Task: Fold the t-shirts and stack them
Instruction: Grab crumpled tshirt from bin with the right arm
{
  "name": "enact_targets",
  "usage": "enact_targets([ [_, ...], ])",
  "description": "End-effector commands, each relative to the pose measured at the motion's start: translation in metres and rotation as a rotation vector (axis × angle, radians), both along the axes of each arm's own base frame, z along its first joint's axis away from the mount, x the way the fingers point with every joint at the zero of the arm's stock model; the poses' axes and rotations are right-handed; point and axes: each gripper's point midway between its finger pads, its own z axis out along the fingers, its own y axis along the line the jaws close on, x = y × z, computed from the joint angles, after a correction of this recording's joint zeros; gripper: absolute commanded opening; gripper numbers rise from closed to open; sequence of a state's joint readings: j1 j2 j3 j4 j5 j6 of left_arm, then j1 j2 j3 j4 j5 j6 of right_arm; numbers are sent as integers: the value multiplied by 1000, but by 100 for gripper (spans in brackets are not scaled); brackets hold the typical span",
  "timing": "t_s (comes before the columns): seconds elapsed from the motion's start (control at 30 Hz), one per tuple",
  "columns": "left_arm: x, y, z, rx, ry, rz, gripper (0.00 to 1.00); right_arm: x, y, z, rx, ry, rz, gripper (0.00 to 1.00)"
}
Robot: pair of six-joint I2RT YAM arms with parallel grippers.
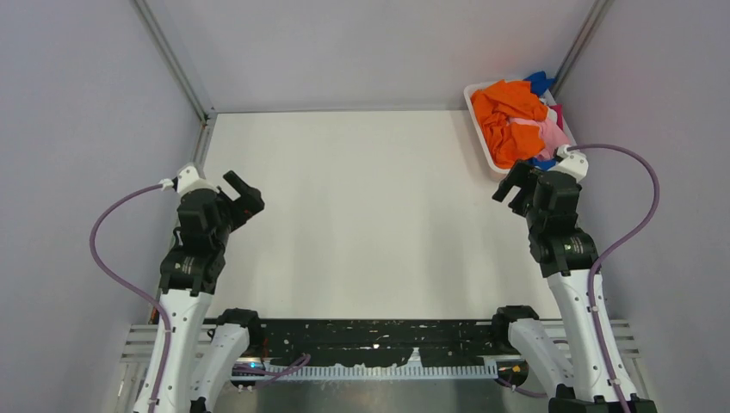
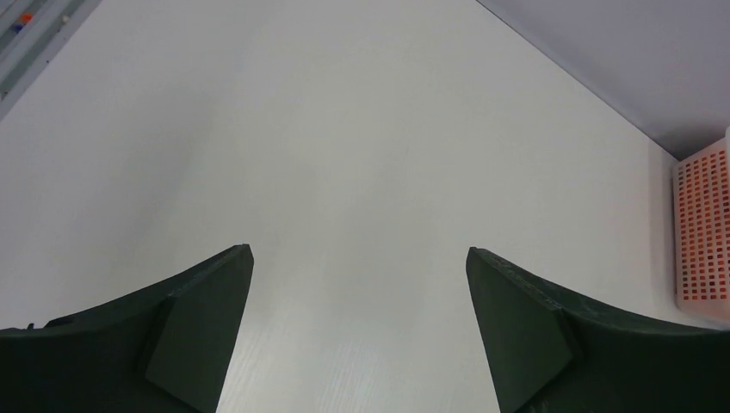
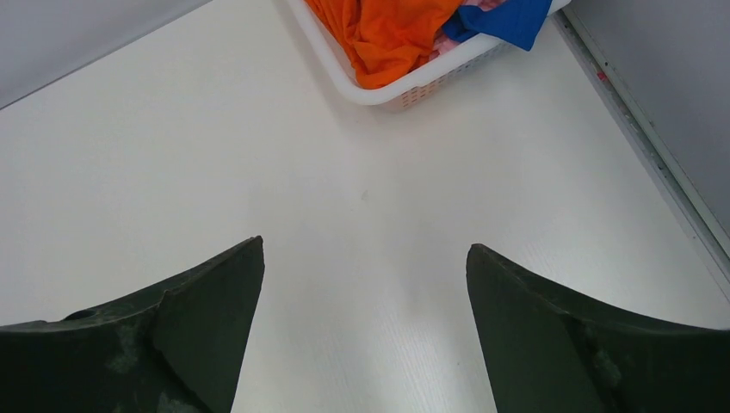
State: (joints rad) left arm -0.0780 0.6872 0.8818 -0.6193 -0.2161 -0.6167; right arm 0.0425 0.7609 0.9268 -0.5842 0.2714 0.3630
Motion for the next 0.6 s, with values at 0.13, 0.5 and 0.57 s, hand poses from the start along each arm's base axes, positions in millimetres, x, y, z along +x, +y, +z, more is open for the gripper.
enact_targets([
  [0.13, 9, -4, -9, 7, 36, -27, 99, 32, -3, 4, 5, -43, -31, 95],
  [0.5, 24, 8, -14, 61, 56, 20, 99, 145, -42, -5, -156, 150, -143, 96],
  [0.57, 27, 8, -15, 68, 56, 21, 99, 169, -55, -11, -182, 186, -153, 99],
])
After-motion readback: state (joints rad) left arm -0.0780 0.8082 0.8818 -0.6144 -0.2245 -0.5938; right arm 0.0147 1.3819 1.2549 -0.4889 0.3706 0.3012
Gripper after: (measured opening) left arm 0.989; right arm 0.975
